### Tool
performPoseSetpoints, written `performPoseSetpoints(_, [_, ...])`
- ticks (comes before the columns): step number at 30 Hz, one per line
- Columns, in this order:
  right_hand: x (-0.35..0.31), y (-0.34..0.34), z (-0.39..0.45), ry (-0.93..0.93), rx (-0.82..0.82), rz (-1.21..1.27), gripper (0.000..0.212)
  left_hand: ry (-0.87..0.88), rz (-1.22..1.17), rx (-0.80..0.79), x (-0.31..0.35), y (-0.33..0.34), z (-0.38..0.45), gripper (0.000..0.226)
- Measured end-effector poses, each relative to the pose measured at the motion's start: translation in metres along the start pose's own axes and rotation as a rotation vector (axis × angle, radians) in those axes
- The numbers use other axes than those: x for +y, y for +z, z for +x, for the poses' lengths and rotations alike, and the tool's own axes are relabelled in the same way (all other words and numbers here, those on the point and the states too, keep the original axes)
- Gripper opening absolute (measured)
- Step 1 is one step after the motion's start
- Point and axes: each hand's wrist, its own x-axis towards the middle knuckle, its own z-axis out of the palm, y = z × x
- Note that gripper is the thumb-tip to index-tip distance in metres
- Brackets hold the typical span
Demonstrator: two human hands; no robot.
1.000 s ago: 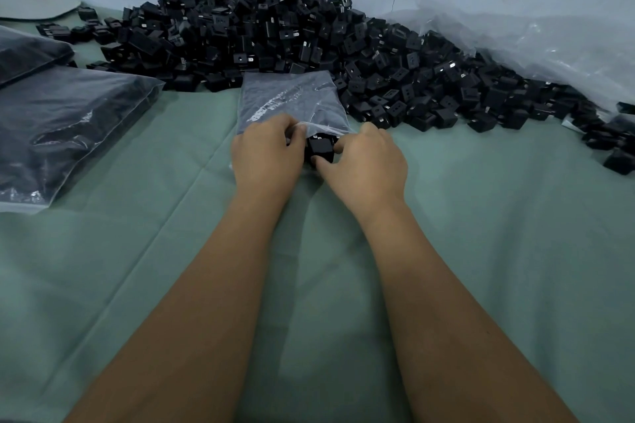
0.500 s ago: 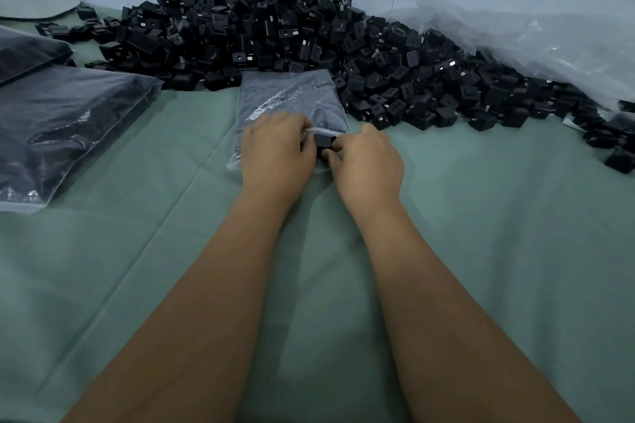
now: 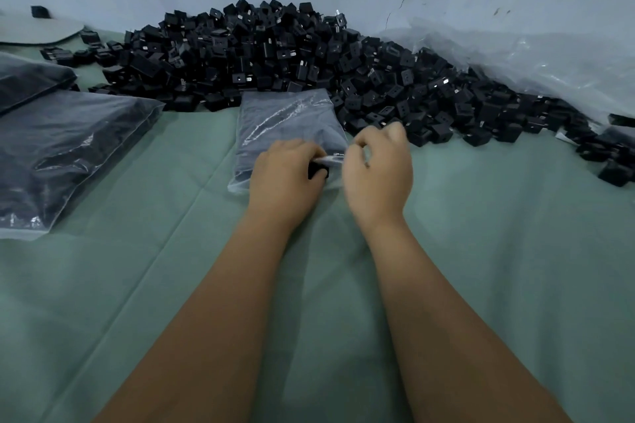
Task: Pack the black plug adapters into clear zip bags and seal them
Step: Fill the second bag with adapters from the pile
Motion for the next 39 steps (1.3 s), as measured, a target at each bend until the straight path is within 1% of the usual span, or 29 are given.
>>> performPoseSetpoints(1, [0.004,0.000,0.006,0.079,0.048,0.084,0.014,-0.002,0.003,0.006,0.000,0.000,0.000,0.017])
performPoseSetpoints(3, [0.017,0.000,0.019,0.253,0.053,0.215,0.022,-0.009,0.001,0.021,0.000,0.000,0.001,0.016])
performPoseSetpoints(5, [0.033,0.002,0.031,0.359,-0.048,0.259,0.030,-0.018,0.005,0.025,0.000,0.001,0.002,0.015])
performPoseSetpoints(7, [0.045,0.005,0.040,0.399,-0.219,0.250,0.029,-0.024,0.016,0.024,0.000,0.002,0.003,0.015])
performPoseSetpoints(9, [0.051,0.010,0.047,0.402,-0.390,0.151,0.027,-0.028,0.027,0.030,-0.001,0.003,0.004,0.014])
performPoseSetpoints(11, [0.054,0.014,0.052,0.364,-0.524,-0.048,0.034,-0.030,0.033,0.032,-0.001,0.004,0.005,0.013])
performPoseSetpoints(13, [0.056,0.019,0.053,0.307,-0.572,-0.210,0.044,-0.029,0.039,0.037,-0.002,0.006,0.005,0.012])
performPoseSetpoints(14, [0.057,0.020,0.053,0.288,-0.557,-0.238,0.046,-0.027,0.040,0.041,-0.003,0.006,0.005,0.012])
performPoseSetpoints(15, [0.058,0.021,0.053,0.286,-0.521,-0.211,0.046,-0.024,0.038,0.044,-0.003,0.006,0.005,0.012])
performPoseSetpoints(16, [0.059,0.019,0.052,0.309,-0.464,-0.116,0.043,-0.022,0.035,0.046,-0.004,0.007,0.005,0.012])
performPoseSetpoints(19, [0.057,0.007,0.049,0.454,-0.222,0.340,0.025,-0.024,0.035,0.045,-0.004,0.007,0.006,0.012])
performPoseSetpoints(20, [0.056,0.001,0.048,0.491,-0.149,0.441,0.022,-0.026,0.037,0.046,-0.003,0.007,0.005,0.012])
performPoseSetpoints(21, [0.055,-0.004,0.047,0.512,-0.098,0.506,0.021,-0.027,0.039,0.047,-0.003,0.007,0.005,0.013])
performPoseSetpoints(23, [0.054,-0.012,0.044,0.509,-0.062,0.568,0.021,-0.025,0.042,0.047,-0.002,0.007,0.004,0.013])
performPoseSetpoints(25, [0.051,-0.016,0.039,0.489,-0.070,0.595,0.023,-0.018,0.048,0.051,0.000,0.007,0.003,0.015])
performPoseSetpoints(29, [0.047,-0.020,0.027,0.546,-0.122,0.647,0.048,0.018,0.051,0.072,0.007,0.007,0.000,0.021])
performPoseSetpoints(30, [0.044,-0.021,0.024,0.565,-0.123,0.643,0.048,0.037,0.050,0.086,0.008,0.006,0.000,0.021])
performPoseSetpoints(33, [0.034,-0.025,0.012,0.569,-0.092,0.619,0.039,0.051,0.019,0.107,0.007,0.004,-0.001,0.022])
performPoseSetpoints(35, [0.028,-0.028,0.004,0.494,-0.088,0.577,0.038,-0.007,-0.035,0.076,0.006,0.003,0.000,0.023])
performPoseSetpoints(37, [0.022,-0.031,-0.004,0.311,-0.118,0.439,0.042,-0.071,-0.071,0.051,0.005,0.003,0.001,0.025])
performPoseSetpoints(39, [0.016,-0.033,-0.009,0.118,-0.193,0.341,0.045,-0.092,-0.077,0.047,0.003,0.004,0.001,0.027])
